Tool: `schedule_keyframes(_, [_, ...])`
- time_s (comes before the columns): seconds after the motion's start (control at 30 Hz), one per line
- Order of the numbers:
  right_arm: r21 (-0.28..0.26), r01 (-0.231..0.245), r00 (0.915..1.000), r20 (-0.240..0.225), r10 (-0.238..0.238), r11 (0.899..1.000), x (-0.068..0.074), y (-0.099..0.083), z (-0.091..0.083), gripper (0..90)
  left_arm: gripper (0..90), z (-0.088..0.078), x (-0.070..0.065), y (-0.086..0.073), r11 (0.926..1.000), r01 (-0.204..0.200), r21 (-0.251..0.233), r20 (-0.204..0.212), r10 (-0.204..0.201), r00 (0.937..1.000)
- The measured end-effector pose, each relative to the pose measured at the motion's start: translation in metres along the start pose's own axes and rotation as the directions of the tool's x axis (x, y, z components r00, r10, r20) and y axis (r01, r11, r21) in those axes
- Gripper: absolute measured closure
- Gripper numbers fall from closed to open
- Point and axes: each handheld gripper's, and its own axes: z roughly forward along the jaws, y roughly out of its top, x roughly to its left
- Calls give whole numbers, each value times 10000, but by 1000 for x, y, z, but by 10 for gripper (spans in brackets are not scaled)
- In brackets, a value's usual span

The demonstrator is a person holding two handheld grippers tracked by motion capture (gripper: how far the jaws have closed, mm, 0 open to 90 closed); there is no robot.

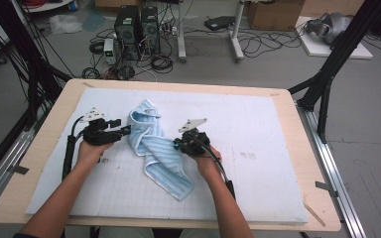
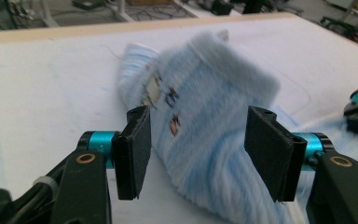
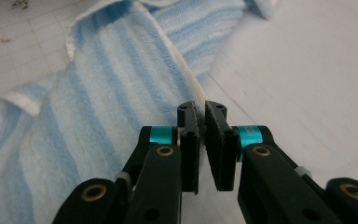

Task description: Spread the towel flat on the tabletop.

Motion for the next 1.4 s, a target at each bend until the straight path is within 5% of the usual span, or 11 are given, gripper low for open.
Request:
schedule_keyframes(0.3, [-377,-319,9937,1059,357,9988,-2,-28,-48,841,371,27,-47,-4,9989,-290,370,857,257,9960])
schedule_keyframes(0.57, [-442,-723,9892,1243,773,9964,-5,-44,-58,839,362,55,-81,-3,9904,-1066,878,680,1008,9926])
schedule_keyframes(0.63, [-458,-754,9888,1257,807,9961,-5,-46,-59,839,434,61,-87,-4,9837,-1358,1181,487,1309,9902])
schedule_keyframes(0.77, [-517,-852,9868,1333,914,9950,-9,-50,-64,841,761,66,-89,-8,9751,-1736,1377,757,1644,9835])
schedule_keyframes(0.83, [-534,-988,9845,1403,1054,9937,-10,-53,-67,843,848,64,-87,-7,9754,-1797,1275,802,1704,9821])
schedule_keyframes(0.97, [-548,-1098,9806,1571,1171,9924,-15,-60,-77,848,861,54,-76,-2,9883,-1236,893,678,1178,9907])
schedule_keyframes(1.17, [-446,-1320,9714,1930,1382,9902,-20,-77,-94,849,864,31,-48,2,9980,-506,372,79,504,9987])
schedule_keyframes(1.4, [-246,-1495,9644,2171,1513,9885,-17,-97,-114,849,863,4,-10,-2,9995,325,36,-705,-322,9970])
